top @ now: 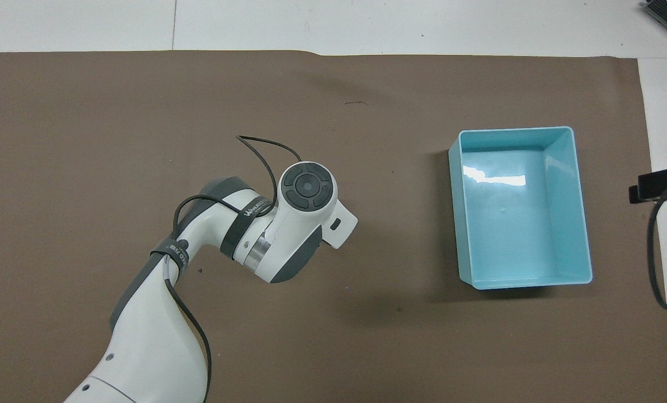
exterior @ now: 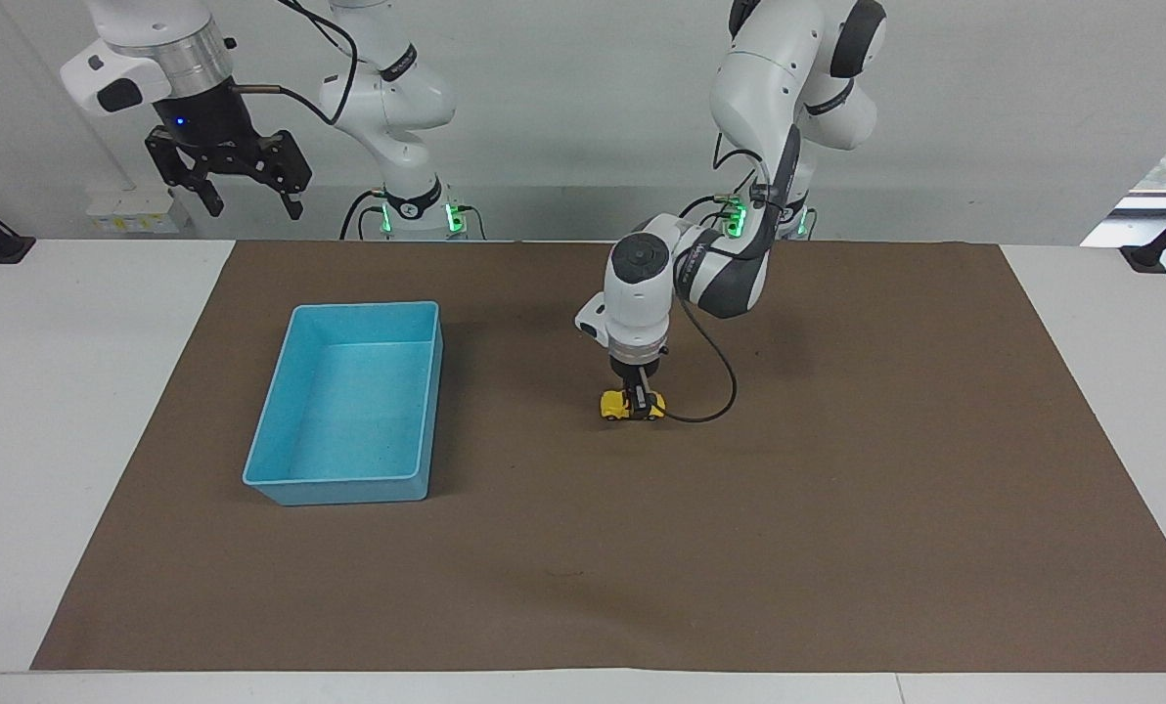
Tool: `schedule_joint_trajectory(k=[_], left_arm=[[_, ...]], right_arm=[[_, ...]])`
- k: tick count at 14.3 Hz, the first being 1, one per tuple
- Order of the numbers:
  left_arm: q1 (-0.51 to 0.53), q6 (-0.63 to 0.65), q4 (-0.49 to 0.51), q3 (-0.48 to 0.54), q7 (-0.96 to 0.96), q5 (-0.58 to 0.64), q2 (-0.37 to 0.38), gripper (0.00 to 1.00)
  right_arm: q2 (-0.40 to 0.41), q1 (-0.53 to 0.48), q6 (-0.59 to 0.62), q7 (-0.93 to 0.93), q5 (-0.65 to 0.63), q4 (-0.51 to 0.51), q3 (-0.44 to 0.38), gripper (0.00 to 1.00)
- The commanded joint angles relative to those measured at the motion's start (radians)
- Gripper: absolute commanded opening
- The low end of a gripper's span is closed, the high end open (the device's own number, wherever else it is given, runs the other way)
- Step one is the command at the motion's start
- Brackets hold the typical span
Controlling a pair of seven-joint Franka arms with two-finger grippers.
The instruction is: Wind up and store yellow beetle car
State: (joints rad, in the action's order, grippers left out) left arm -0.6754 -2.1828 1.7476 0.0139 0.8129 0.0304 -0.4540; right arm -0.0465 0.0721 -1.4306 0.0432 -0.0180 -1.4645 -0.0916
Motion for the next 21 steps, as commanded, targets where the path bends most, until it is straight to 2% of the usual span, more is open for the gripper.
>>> schedule_joint_trajectory(k=[1, 11, 15, 19, 21], left_arm=[[0.0, -0.017, 0.023, 0.001, -0.021, 0.022, 0.02, 0.0], [0.079, -0.012, 0.078, 0.0, 0.009, 0.022, 0.032, 0.0], [0.117, -0.025, 0.122, 0.0, 0.058, 0.022, 0.063, 0.0], [0.145, -0.136, 0.222, 0.0, 0.132, 0.022, 0.101, 0.0], [0.169, -0.147, 0.247, 0.0, 0.184, 0.022, 0.116, 0.0]], right_arm=[[-0.013, -0.008, 0.007, -0.019, 0.007, -0.005, 0.001, 1.0], [-0.013, -0.008, 0.007, -0.019, 0.007, -0.005, 0.001, 1.0], [-0.013, -0.008, 0.007, -0.019, 0.007, -0.005, 0.001, 1.0], [-0.013, -0.008, 0.007, -0.019, 0.007, -0.005, 0.001, 1.0], [-0.013, -0.008, 0.007, -0.019, 0.007, -0.005, 0.001, 1.0]])
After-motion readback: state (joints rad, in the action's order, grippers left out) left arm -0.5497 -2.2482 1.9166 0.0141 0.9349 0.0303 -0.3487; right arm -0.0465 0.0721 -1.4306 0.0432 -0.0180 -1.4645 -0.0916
